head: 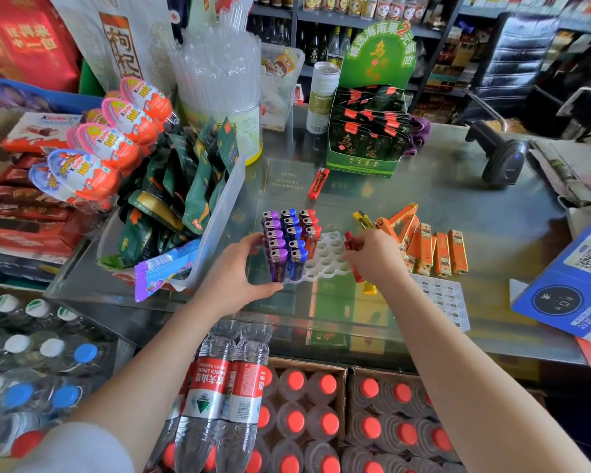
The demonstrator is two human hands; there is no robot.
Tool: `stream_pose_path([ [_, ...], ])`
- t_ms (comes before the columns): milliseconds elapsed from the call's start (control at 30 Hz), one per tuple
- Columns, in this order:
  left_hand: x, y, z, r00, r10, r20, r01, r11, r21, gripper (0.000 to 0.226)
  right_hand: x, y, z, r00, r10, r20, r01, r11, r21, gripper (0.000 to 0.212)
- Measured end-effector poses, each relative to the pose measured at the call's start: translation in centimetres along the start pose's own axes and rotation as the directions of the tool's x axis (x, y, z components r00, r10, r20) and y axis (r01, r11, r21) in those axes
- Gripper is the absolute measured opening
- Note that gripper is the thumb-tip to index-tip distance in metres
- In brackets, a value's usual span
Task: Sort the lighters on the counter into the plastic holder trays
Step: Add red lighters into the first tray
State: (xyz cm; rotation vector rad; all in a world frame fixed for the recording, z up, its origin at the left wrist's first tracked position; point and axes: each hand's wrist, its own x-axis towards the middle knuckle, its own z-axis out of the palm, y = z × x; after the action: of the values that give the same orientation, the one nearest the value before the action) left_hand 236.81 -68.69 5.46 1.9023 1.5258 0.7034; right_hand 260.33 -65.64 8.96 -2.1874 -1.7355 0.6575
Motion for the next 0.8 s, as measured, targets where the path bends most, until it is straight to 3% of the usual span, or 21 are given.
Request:
stream_pose_path([
  [100,0.0,0.0,0.0,1.000,-0.001,0.007,0.001,1.000,-0.014,0.083,-1.0,-0.9,-1.1,0.990,-0.123,-0.062,0.133,0.970,0.204,0.011],
  [200,0.1,0.1,0.0,1.000,0.017,0.013,-0.017,1.000,-0.024,0.082,-2.6,-1.9,-1.6,0.954,-0.288,-0.083,0.290,0.814,0.503,0.014],
  [300,0.1,0.1,-0.1,0.999,0.025,0.035,-0.024,0.999,-0.041,0.082,-3.5,-2.0,-0.6,0.934,-0.346,-0.090,0.327,0.725,0.606,0.019],
  [433,0.1,0.3,-0.2,0.999,0.021,0.033,-0.020,0.999,-0.037,0.082,-4.1,-1.3,1.0,0.942,-0.326,-0.079,0.301,0.716,0.630,0.028],
  [800,0.0,0.3,-0.2,0.999,0.010,0.030,-0.009,0.999,-0.053,0.088,-3.4,-1.5,1.2,0.902,-0.428,-0.051,0.401,0.791,0.462,0.025],
])
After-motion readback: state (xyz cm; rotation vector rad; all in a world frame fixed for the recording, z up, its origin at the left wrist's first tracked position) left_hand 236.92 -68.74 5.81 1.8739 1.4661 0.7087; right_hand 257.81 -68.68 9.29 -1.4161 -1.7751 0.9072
